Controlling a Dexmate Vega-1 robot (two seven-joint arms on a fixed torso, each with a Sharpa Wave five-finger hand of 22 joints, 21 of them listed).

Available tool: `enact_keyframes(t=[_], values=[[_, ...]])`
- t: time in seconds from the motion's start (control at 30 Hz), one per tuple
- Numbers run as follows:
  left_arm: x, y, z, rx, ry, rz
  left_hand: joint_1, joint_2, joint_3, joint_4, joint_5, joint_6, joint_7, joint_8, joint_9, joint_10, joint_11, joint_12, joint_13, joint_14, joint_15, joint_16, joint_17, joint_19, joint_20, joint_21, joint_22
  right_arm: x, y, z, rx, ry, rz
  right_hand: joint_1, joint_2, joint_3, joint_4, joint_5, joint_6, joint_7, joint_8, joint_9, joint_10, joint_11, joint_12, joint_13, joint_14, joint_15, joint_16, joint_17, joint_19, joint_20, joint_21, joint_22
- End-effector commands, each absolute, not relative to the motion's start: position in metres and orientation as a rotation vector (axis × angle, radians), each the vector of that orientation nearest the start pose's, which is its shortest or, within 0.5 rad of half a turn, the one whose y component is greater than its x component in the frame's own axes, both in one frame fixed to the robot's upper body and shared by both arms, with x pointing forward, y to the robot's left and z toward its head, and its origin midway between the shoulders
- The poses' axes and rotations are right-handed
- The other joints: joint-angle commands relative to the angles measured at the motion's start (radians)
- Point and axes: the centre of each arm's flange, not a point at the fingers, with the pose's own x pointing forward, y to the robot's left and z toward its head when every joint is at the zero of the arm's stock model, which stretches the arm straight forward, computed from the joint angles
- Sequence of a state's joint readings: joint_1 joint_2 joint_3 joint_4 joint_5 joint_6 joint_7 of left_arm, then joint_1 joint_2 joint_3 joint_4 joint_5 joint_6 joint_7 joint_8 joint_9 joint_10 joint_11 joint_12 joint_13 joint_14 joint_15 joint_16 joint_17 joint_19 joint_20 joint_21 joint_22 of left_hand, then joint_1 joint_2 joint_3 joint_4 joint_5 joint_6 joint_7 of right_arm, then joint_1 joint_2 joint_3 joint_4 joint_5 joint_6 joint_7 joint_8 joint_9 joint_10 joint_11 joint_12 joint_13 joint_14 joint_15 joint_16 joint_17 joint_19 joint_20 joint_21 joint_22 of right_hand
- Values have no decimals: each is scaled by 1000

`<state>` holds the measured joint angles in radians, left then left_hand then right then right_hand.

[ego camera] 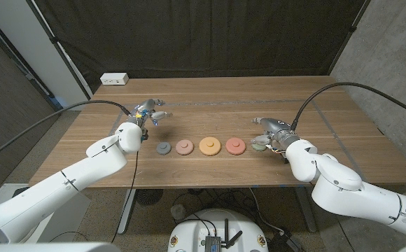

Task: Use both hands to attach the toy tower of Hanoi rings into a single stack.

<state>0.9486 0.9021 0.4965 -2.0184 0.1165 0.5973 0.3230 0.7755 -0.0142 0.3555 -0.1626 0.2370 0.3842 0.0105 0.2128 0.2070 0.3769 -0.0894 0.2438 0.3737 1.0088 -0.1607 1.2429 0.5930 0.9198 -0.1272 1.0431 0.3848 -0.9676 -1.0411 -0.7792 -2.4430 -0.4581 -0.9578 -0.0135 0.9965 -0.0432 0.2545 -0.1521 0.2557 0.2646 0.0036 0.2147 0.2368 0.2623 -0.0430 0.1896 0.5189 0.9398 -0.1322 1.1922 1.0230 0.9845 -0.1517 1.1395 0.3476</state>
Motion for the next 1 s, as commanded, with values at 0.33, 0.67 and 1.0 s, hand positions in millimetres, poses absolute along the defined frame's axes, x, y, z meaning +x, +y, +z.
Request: enact_keyframes(t=[0.33,0.67,1.0], values=[[565,288,3,1028,-426,244,7,8,-6,1,7,11,-1,-4,4,11,-1,-4,5,-2,-57,7,-3,-4,-65,15,-6,469,-151,-48,-1457,-315,0,0,4,-15,2,-2,-20,4,-4,-2,-16,8,7,-2,-19,-85,6,-19,-17,-61,19,-9],[568,289,4,1023,-430,239,7,10,-7,1,7,14,1,-4,4,12,2,-5,6,-2,-57,12,-3,-6,-64,21,-10,472,-139,-44,-1488,-302,14,-4,3,-26,3,-4,-35,19,-5,-3,-25,16,9,0,-32,-85,6,-37,-31,-62,31,-20],[572,290,4,1010,-431,237,7,12,-8,1,8,16,0,-4,4,15,-1,-6,8,-4,-57,14,-6,-9,-65,28,-12,477,-128,-40,-1519,-282,41,-6,7,-33,4,-4,-29,16,-1,-3,-22,22,13,-1,-47,-85,3,-56,-39,-61,41,-30]])
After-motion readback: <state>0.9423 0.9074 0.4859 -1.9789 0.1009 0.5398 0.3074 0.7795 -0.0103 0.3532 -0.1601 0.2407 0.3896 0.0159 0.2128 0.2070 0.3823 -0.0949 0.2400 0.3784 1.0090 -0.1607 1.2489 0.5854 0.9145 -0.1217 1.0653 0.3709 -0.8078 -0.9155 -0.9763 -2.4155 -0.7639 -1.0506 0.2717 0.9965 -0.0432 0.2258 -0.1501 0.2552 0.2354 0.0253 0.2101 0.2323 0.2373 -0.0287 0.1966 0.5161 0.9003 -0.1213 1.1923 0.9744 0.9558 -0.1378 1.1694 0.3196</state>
